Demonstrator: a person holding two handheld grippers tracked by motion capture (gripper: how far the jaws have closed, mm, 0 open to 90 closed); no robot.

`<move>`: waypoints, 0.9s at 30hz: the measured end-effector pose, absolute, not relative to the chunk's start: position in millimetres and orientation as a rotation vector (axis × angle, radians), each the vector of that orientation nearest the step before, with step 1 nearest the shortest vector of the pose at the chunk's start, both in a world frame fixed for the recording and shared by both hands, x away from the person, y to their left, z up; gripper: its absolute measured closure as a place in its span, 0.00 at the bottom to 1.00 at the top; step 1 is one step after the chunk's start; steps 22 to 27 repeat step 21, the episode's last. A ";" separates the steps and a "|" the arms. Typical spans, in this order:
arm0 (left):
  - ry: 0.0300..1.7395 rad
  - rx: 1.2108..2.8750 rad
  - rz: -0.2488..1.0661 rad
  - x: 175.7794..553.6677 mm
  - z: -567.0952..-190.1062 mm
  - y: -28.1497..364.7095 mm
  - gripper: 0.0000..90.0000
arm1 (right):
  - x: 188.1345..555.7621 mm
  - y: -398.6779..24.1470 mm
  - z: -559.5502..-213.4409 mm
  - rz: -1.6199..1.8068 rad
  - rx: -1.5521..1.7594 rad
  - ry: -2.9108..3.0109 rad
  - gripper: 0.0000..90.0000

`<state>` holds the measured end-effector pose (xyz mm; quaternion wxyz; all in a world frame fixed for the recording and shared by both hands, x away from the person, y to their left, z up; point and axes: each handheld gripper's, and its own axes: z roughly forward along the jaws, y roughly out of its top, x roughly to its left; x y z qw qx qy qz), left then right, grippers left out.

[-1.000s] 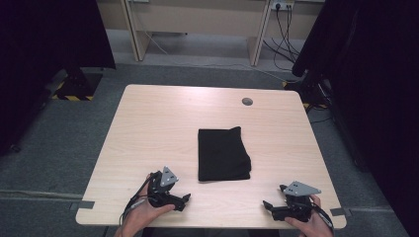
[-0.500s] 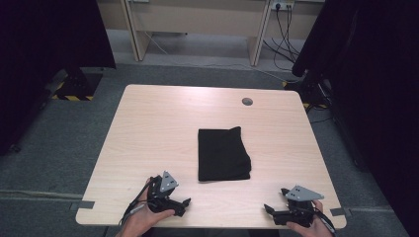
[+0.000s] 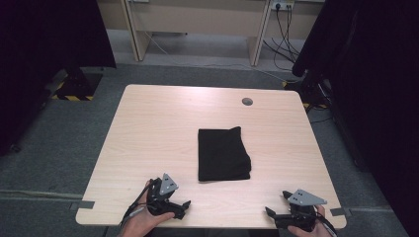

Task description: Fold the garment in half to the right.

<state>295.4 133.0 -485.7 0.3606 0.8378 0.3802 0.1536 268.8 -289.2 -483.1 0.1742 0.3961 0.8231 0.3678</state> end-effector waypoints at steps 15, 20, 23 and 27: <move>0.980 2.159 0.396 295.4 -485.7 133.0 0.00 | 268.4 -289.6 -483.4 1.048 1.121 2.331 0.16; 0.980 2.159 0.396 295.4 -485.7 133.0 0.00 | 268.3 -289.7 -483.4 1.047 1.121 2.332 0.16; 0.980 2.159 0.396 295.4 -485.7 133.0 0.00 | 268.3 -289.8 -483.4 1.047 1.121 2.332 0.16; 0.980 2.159 0.396 295.4 -485.7 133.0 0.00 | 268.3 -289.8 -483.4 1.047 1.121 2.332 0.16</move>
